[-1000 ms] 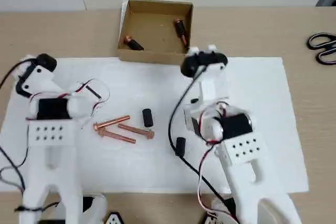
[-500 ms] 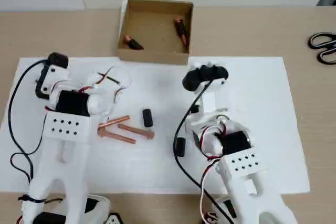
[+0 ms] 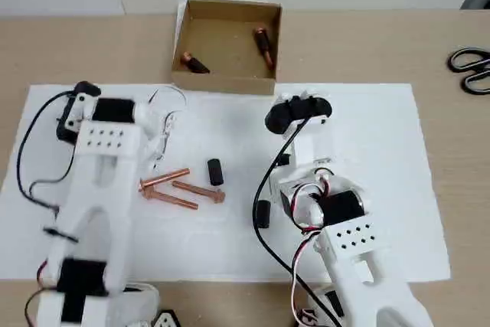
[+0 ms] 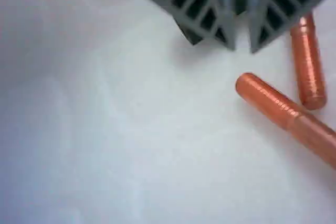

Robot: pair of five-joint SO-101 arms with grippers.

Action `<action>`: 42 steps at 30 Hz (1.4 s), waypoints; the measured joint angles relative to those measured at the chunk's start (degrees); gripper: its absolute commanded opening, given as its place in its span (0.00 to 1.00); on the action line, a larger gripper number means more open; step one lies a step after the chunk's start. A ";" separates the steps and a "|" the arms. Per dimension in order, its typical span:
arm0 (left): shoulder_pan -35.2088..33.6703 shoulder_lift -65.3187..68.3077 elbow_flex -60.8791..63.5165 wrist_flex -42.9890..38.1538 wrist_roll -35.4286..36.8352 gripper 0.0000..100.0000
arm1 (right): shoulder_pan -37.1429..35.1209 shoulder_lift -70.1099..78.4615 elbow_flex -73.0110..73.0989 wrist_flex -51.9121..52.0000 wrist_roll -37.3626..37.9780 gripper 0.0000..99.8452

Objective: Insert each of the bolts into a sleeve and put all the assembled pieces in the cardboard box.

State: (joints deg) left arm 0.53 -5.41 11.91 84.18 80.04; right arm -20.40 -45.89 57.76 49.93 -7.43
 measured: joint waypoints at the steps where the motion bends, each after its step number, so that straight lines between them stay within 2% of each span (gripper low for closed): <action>1: 0.00 1.76 -1.93 1.23 0.00 0.06 | 0.00 0.00 0.00 0.00 0.00 0.00; 5: -0.70 9.23 -6.77 5.71 0.00 0.13 | 0.09 0.00 1.14 0.26 0.00 0.00; 10: -0.53 15.65 -9.76 8.70 0.00 0.14 | 0.18 -0.62 3.69 0.18 1.67 0.00; 20: -0.53 18.02 -10.11 9.05 0.00 0.14 | 0.18 -0.88 7.82 -8.00 2.73 0.00; 26: -0.62 19.78 -10.11 9.05 0.00 0.14 | 0.09 -0.88 7.82 -8.70 2.73 0.00; 34: -5.27 26.46 -10.11 9.05 0.00 0.14 | 0.00 -0.88 7.82 -8.70 2.73 0.00; 42: -5.45 32.88 -12.57 9.41 0.00 0.13 | 0.09 -0.88 7.82 -8.70 2.73 0.00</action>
State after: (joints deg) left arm -4.92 27.47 -0.66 93.58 80.04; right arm -20.31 -46.77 65.58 41.23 -4.70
